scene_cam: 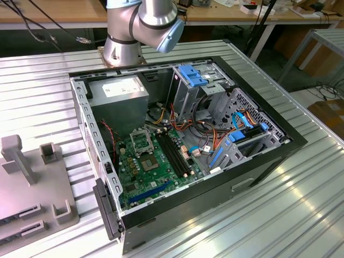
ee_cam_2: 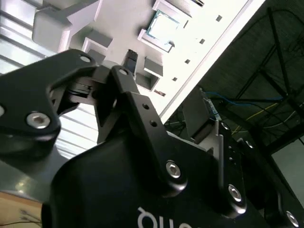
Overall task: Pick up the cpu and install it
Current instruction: 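Pick up the cpu and move it towards the insertion slot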
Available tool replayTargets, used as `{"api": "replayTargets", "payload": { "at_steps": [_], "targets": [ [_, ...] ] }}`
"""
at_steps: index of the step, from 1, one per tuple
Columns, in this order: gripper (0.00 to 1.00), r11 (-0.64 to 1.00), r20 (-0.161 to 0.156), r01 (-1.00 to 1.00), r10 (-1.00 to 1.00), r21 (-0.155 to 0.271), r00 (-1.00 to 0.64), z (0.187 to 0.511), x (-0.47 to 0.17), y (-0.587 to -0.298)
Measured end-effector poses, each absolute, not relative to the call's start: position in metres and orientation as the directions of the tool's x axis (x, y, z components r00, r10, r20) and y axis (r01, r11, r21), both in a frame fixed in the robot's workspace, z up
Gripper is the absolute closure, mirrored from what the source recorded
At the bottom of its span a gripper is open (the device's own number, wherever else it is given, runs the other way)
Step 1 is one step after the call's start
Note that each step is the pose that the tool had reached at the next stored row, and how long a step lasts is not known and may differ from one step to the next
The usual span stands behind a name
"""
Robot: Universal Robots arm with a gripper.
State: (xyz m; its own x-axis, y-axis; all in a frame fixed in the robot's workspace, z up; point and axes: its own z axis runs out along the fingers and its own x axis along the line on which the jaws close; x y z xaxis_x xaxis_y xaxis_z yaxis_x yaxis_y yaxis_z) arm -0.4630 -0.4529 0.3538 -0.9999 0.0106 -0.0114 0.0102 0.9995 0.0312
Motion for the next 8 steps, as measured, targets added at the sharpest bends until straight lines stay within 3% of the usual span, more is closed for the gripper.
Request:
{"api": "replayTargets", "payload": {
  "at_steps": [8],
  "targets": [
    [0.31,0.999,-0.011,0.025,0.025,0.031,-1.0,0.336,-0.467,-0.454]
  ]
}}
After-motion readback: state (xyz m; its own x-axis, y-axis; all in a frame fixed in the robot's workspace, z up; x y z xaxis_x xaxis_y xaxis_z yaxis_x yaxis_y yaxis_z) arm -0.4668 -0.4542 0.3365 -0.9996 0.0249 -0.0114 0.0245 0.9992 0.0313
